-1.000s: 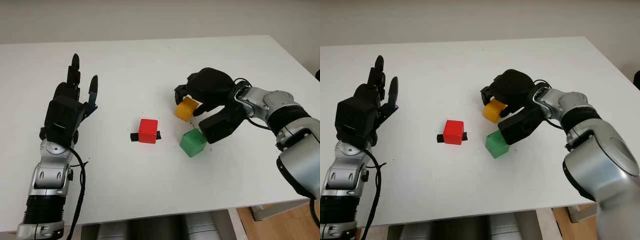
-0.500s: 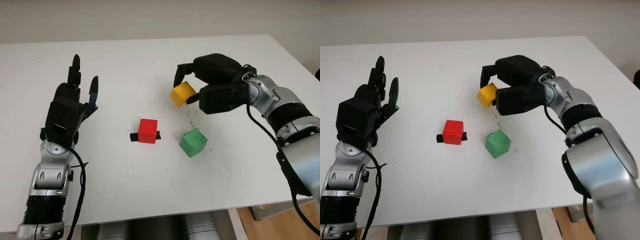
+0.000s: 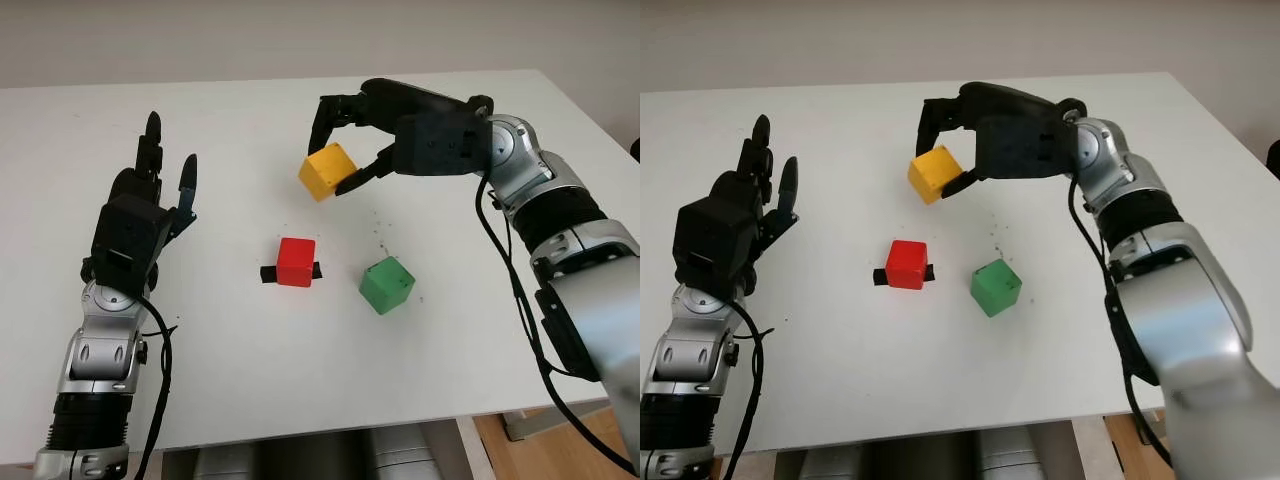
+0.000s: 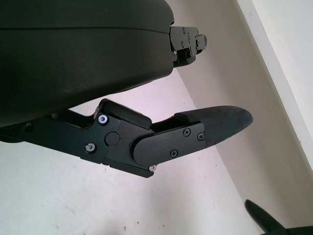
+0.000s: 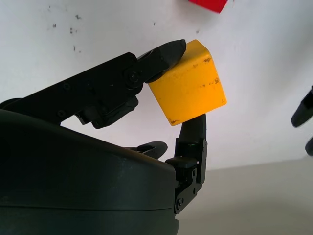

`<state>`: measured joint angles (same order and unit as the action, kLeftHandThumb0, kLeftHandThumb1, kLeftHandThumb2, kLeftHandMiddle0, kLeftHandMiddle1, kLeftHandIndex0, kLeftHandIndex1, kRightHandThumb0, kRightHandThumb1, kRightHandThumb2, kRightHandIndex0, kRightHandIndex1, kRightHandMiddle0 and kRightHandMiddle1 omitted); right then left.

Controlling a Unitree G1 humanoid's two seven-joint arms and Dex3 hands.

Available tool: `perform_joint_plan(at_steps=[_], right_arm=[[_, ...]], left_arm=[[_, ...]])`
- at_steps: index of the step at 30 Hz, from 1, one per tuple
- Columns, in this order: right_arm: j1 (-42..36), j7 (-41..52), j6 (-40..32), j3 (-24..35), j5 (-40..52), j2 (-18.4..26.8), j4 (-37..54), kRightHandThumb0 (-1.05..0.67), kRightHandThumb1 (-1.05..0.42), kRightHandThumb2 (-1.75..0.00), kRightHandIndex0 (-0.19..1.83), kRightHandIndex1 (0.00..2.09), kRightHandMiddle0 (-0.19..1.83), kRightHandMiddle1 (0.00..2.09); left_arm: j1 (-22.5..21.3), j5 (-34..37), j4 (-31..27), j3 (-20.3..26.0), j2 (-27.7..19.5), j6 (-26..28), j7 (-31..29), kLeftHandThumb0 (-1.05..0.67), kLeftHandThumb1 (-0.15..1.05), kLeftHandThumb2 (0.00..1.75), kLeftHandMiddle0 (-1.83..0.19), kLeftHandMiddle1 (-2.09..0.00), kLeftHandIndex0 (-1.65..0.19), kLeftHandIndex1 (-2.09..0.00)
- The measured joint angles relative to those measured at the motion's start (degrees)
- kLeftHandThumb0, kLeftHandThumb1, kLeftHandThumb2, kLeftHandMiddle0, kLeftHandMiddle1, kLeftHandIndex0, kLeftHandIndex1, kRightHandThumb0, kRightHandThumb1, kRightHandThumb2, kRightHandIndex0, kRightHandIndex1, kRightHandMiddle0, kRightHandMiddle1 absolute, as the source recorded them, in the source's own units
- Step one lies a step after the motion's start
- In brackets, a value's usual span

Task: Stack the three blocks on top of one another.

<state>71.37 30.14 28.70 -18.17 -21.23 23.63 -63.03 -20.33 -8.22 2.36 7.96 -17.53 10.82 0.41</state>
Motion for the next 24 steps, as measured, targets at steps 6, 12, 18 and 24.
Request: perform_joint_plan(at_steps=[6,12,18,24], right_arm=[[0.59,5.6,-4.3,-0.73,-0.43,-2.13,1.16,-0.43,-0.87,-0.05,0.39,0.05,0.45,1.49],[1.58,10.39,-5.58,-1.36,-0.53,-4.21,1.14,-0.45,-0.88,-0.06,0.35,0.04,0.5,1.49],[2.0,12.4,-6.46,-2.04,-0.71,-5.54,1.13,-0.45,-0.88,-0.05,0.36,0.05,0.53,1.44],[2.01,14.42,-6.72,-2.32,-0.71,-6.25,0.28,-0.5,-0.89,-0.06,0.38,0.06,0.55,1.44]], left_arm=[[0.06,-0.03,-0.16,-0.03,0.02,0.0,0.33,-0.75,1.05,0.72,0.12,-0.04,0.14,-0.04],[0.35,-0.19,-0.59,-0.13,0.08,0.0,0.71,-0.75,1.05,0.73,0.12,-0.05,0.14,-0.04],[0.57,-0.6,-1.06,-0.15,0.08,0.16,0.89,-0.76,1.05,0.73,0.12,-0.05,0.15,-0.04],[0.74,-0.61,-1.29,-0.15,0.49,0.46,1.04,-0.74,1.05,0.73,0.13,-0.05,0.15,-0.04]])
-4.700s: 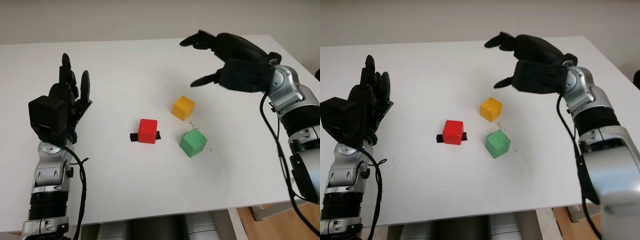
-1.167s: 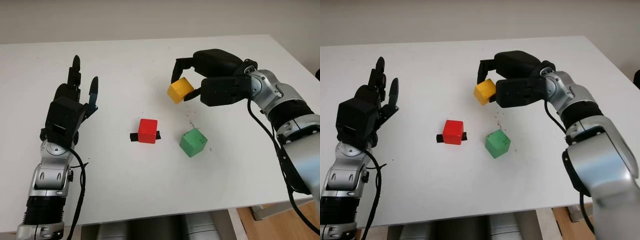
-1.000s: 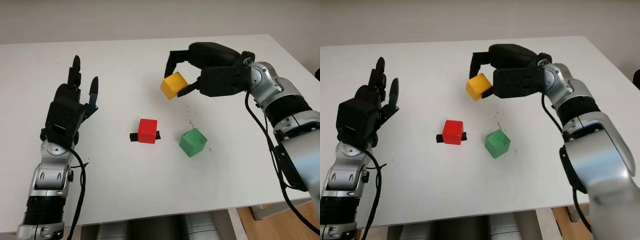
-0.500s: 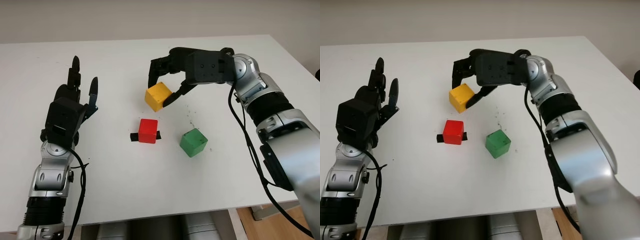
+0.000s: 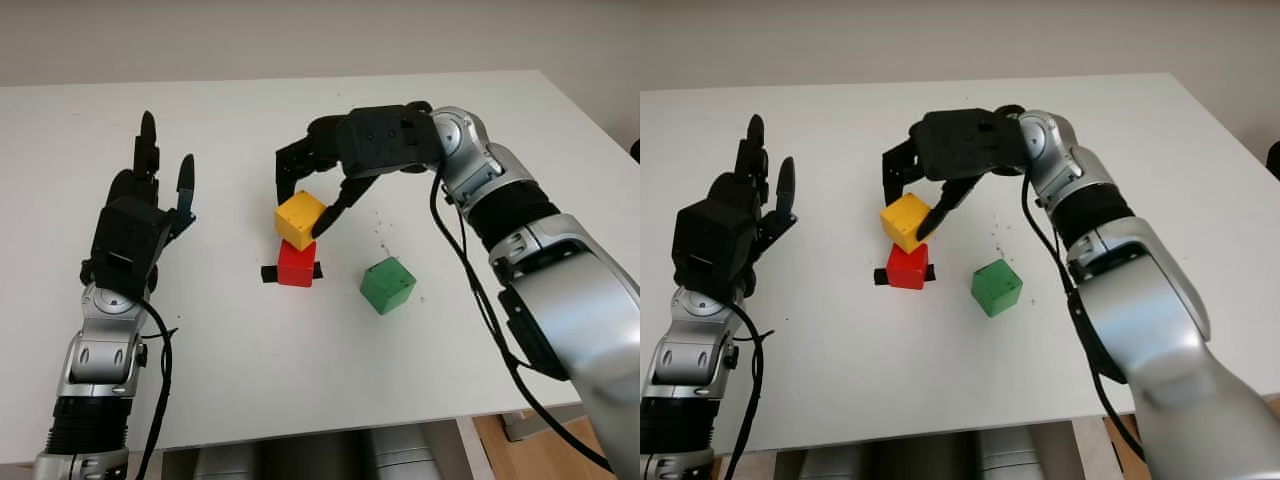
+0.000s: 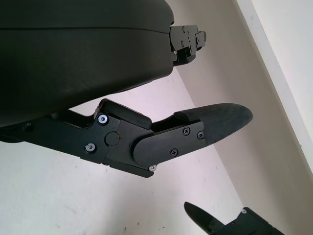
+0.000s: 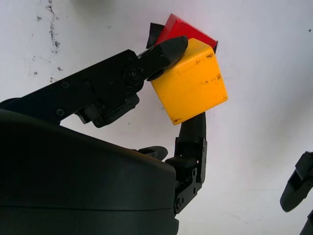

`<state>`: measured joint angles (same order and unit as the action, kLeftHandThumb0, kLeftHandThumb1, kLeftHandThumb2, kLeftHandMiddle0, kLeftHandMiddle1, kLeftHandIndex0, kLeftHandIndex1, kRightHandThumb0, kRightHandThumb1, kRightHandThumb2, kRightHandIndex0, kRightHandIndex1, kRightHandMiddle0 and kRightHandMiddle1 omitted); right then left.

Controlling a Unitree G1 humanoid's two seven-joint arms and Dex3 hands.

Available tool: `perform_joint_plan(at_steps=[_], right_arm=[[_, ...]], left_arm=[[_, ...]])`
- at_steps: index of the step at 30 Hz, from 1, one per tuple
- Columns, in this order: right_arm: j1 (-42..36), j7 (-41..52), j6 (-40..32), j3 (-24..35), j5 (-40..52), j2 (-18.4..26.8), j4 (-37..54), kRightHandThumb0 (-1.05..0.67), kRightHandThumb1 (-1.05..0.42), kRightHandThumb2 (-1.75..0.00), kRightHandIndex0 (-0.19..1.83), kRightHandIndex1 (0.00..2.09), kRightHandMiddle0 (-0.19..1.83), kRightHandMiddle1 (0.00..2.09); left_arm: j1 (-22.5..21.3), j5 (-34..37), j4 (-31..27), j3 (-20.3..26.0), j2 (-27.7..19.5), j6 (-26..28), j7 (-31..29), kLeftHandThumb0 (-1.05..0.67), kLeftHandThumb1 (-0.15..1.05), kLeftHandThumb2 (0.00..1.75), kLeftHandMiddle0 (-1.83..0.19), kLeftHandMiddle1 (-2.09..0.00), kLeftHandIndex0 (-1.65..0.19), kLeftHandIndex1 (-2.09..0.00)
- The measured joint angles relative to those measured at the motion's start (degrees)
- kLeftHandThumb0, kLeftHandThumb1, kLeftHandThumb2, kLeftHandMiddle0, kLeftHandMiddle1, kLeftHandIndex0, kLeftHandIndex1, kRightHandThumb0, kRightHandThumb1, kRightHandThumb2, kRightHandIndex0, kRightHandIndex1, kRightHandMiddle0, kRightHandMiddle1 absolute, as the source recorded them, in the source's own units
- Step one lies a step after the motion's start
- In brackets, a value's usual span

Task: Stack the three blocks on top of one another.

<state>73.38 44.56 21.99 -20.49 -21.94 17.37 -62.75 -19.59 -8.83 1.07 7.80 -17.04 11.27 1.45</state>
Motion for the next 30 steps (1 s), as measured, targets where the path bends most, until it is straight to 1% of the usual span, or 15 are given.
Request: perform_joint_plan(at_steps=[9,30], right_arm=[[-0.02,0.35,0.04,-0.01,0.02,-0.52,-1.99,-0.54,-0.89,-0.05,0.39,0.06,0.56,1.46],[-0.09,1.35,-0.35,0.0,0.41,-1.54,-2.56,-0.51,-0.9,-0.06,0.36,0.05,0.51,1.49]], left_arm=[[0.09,-0.19,-0.26,0.01,0.08,-0.05,0.63,-0.74,1.05,0.73,0.13,-0.06,0.15,-0.05],[0.4,-0.1,-0.93,0.01,0.25,0.05,0.86,-0.75,1.05,0.73,0.14,-0.05,0.16,-0.04]])
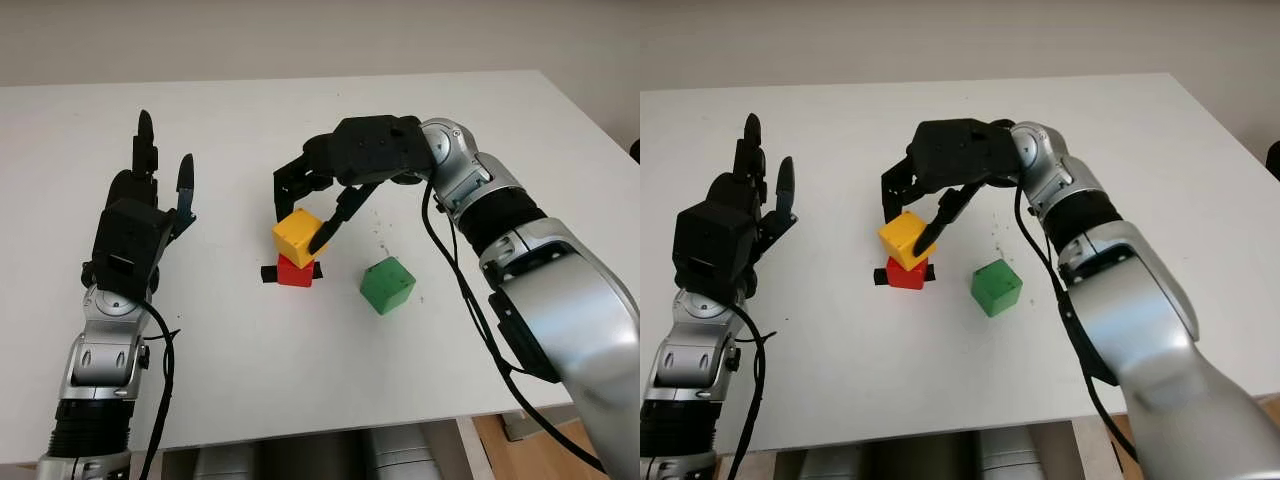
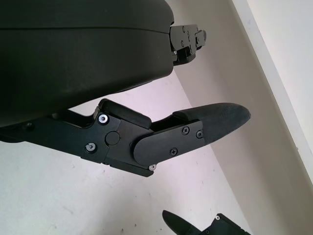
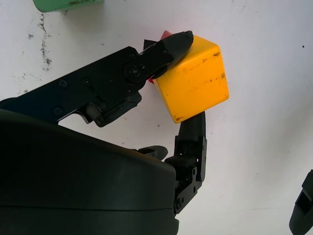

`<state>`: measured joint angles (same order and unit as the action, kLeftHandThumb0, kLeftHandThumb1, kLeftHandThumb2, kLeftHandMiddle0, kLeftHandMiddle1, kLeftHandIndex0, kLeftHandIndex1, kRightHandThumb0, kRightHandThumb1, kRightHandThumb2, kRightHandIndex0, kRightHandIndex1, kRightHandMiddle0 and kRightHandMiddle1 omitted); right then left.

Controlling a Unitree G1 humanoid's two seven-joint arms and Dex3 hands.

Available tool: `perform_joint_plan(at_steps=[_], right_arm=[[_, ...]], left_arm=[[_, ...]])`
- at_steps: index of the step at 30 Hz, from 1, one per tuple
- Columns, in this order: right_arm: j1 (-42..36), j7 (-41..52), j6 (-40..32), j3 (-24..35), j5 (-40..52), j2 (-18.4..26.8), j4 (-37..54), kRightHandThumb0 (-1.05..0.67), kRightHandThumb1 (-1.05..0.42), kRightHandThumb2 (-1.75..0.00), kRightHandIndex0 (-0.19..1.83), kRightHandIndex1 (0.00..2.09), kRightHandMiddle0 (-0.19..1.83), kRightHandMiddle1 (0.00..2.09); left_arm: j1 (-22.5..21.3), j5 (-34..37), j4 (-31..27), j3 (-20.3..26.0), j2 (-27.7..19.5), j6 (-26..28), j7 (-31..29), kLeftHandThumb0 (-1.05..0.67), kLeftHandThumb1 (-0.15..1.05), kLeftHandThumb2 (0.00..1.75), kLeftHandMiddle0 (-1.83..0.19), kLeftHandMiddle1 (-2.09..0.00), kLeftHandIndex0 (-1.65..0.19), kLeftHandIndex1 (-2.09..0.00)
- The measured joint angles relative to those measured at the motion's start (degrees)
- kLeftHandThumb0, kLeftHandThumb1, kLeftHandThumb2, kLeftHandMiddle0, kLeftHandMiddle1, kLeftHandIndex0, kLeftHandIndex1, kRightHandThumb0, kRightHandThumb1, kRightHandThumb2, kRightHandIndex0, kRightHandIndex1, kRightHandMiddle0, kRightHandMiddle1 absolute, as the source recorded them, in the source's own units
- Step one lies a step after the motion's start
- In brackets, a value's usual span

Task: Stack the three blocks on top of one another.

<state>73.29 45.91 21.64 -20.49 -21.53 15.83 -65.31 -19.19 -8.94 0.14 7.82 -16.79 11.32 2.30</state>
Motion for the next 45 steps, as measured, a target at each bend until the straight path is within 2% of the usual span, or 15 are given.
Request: perform_joint_plan(at_steps=[17,20,22,25,37,42,45], right_arm=[[-0.18,-1.24,1.1,-0.32,-0.72,-0.08,0.0,-0.53,-0.88,-0.05,0.35,0.05,0.53,1.47],[-0.35,-1.41,1.22,-0.32,-0.71,-0.08,-0.06,-0.58,-0.87,-0.05,0.32,0.03,0.4,1.39],[-0.4,-1.49,1.23,-0.4,-0.89,-0.07,-0.18,-0.63,-0.86,-0.05,0.26,0.02,0.26,1.23],[-0.41,-1.72,1.48,-1.12,-1.56,-0.05,-0.25,-0.68,-0.85,-0.05,0.2,0.01,0.17,1.04],[-0.41,-0.5,1.2,-1.21,-1.46,0.36,-0.26,-0.76,-0.86,-0.05,0.08,0.01,0.09,0.8],[-0.42,1.8,1.57,-1.19,-1.08,1.35,0.43,-0.83,-0.87,-0.06,-0.08,0.01,-0.11,0.47],[-0.6,2.46,3.52,-0.93,-0.53,2.63,1.7,-0.88,-0.89,-0.06,-0.08,0.04,-0.08,0.3]], left_arm=[[0.13,0.05,-0.65,-0.01,-0.01,0.49,-0.06,-0.74,1.05,0.73,0.13,-0.05,0.16,-0.04],[0.13,0.12,-0.66,0.0,0.0,0.5,-0.14,-0.72,1.05,0.73,0.14,-0.05,0.17,-0.04],[0.13,0.15,-0.67,0.0,0.0,0.55,-0.25,-0.72,1.05,0.73,0.14,-0.05,0.16,-0.05],[0.15,0.18,-0.78,0.0,0.0,0.79,-0.46,-0.73,1.05,0.72,0.14,-0.05,0.16,-0.05],[0.21,0.96,-1.0,0.01,0.0,1.33,-0.53,-0.74,1.05,0.7,0.14,-0.05,0.17,-0.05],[0.21,0.92,-1.02,0.01,0.0,1.59,-0.43,-0.75,1.05,0.7,0.14,-0.05,0.16,-0.05],[0.21,0.82,-1.03,0.01,0.0,1.59,-0.43,-0.74,1.05,0.71,0.13,-0.06,0.15,-0.05]])
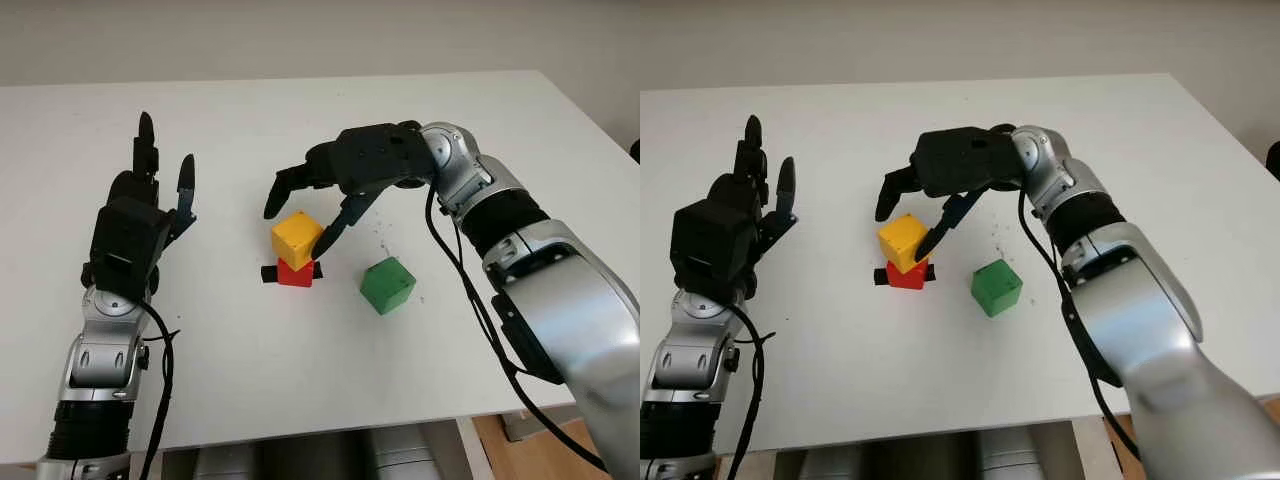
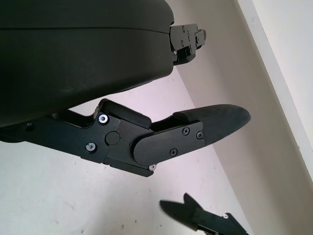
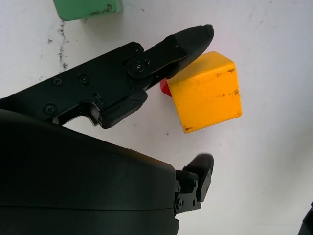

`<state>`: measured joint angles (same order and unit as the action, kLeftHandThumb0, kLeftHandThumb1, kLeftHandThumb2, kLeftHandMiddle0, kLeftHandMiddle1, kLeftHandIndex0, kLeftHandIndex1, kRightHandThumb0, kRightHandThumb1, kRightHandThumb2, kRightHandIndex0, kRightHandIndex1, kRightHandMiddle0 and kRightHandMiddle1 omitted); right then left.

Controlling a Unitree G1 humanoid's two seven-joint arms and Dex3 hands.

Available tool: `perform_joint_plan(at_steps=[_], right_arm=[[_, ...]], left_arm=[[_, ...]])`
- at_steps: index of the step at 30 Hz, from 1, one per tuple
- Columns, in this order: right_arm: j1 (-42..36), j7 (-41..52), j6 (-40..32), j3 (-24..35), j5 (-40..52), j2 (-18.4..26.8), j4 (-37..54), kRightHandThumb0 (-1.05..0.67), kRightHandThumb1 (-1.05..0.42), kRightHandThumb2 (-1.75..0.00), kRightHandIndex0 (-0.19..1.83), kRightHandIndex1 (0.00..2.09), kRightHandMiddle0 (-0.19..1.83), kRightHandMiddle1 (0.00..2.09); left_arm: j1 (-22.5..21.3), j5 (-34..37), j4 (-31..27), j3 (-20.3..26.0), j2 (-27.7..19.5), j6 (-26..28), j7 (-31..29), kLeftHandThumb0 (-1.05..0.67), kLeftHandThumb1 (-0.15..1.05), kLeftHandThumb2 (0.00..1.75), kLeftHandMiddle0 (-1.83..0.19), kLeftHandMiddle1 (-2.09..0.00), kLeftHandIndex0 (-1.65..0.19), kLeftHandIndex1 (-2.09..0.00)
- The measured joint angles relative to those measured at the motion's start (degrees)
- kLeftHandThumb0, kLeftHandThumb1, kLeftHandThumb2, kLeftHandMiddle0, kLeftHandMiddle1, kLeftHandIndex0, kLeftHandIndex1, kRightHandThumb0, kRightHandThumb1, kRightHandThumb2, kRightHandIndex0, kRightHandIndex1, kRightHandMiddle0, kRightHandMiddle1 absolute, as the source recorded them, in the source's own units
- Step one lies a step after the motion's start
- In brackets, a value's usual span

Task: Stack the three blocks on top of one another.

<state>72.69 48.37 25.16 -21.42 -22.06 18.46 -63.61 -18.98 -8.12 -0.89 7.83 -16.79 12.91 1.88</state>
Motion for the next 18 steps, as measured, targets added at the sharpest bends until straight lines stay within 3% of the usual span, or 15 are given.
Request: perform_joint_plan(at_steps=[5,9,14,18], right_arm=[[-1.27,0.19,1.13,4.78,5.74,3.11,6.24,-0.86,-0.88,-0.05,-0.02,0.08,0.03,0.29],[-3.82,0.47,-2.35,10.01,11.13,7.32,16.34,-0.78,-0.87,-0.05,0.04,0.1,0.14,0.36],[-10.08,-2.29,-3.3,13.61,12.2,13.53,27.93,-0.71,-0.85,-0.06,0.17,0.11,0.13,0.62],[-15.86,-7.9,0.92,14.98,9.27,17.84,33.79,-0.71,-0.9,-0.06,0.22,0.1,0.12,0.56]], left_arm=[[0.02,0.0,0.0,0.0,-0.03,-0.21,-0.06,-0.75,1.05,0.71,0.14,-0.05,0.11,-0.08],[0.17,-0.17,-0.02,0.02,-0.17,-0.19,-0.06,-0.75,1.05,0.71,0.13,-0.06,0.13,-0.06],[0.22,-0.14,0.01,0.05,-0.37,-0.34,-0.3,-0.75,1.05,0.71,0.12,-0.06,0.14,-0.06],[0.17,-0.13,0.35,0.02,-0.46,-1.19,-0.47,-0.75,1.05,0.72,0.13,-0.05,0.16,-0.05]])
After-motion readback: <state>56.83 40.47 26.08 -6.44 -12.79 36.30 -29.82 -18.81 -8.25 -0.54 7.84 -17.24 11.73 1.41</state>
